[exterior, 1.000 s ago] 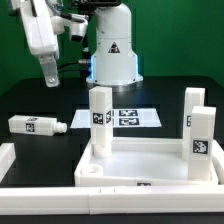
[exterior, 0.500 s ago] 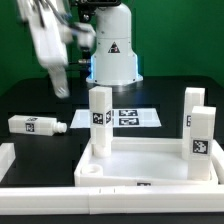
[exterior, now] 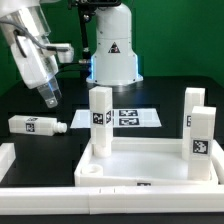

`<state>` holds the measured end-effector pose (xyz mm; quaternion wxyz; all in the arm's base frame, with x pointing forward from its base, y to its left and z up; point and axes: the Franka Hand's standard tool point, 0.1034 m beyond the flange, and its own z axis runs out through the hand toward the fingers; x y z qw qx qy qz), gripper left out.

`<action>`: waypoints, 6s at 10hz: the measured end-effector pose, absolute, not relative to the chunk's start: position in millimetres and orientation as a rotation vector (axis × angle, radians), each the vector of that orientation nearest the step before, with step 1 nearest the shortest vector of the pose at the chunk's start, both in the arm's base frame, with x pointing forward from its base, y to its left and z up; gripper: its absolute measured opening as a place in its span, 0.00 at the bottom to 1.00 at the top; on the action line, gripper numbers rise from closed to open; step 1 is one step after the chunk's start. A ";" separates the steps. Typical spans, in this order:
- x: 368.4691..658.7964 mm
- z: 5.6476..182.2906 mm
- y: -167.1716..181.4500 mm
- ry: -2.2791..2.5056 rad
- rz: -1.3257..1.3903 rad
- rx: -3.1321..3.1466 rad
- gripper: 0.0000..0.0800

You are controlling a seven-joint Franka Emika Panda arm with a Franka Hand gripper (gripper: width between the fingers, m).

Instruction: Assemble desk

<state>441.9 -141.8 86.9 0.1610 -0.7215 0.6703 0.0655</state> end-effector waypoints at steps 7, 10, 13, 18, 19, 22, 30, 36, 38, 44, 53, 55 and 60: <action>416.6 66.1 -155.4 1.922 0.194 -2.087 0.81; 380.6 46.9 -196.3 1.973 0.353 -1.941 0.81; 356.0 23.9 -192.6 2.023 0.323 -1.978 0.81; 386.6 23.3 -194.3 2.065 0.253 -1.987 0.81; 389.0 23.9 -193.9 2.070 0.254 -1.986 0.81; 386.5 19.8 -191.5 2.078 0.258 -1.990 0.81; 369.5 6.2 -175.4 2.091 0.306 -2.018 0.59; 382.6 23.3 -139.7 1.306 0.220 -2.624 0.36; 380.7 22.5 -142.5 1.157 0.206 -2.688 0.36; 365.9 14.6 -155.6 0.726 0.171 -2.819 0.36; 395.1 35.1 -181.9 0.637 0.964 -2.415 0.81; 394.1 31.7 -184.9 0.667 1.056 -2.363 0.81; 398.6 23.0 -198.6 0.862 1.194 -2.265 0.81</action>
Offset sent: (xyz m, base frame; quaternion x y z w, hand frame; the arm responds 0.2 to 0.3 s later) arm 0.0000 0.0000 0.0000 0.0000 0.0000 0.0000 1.0000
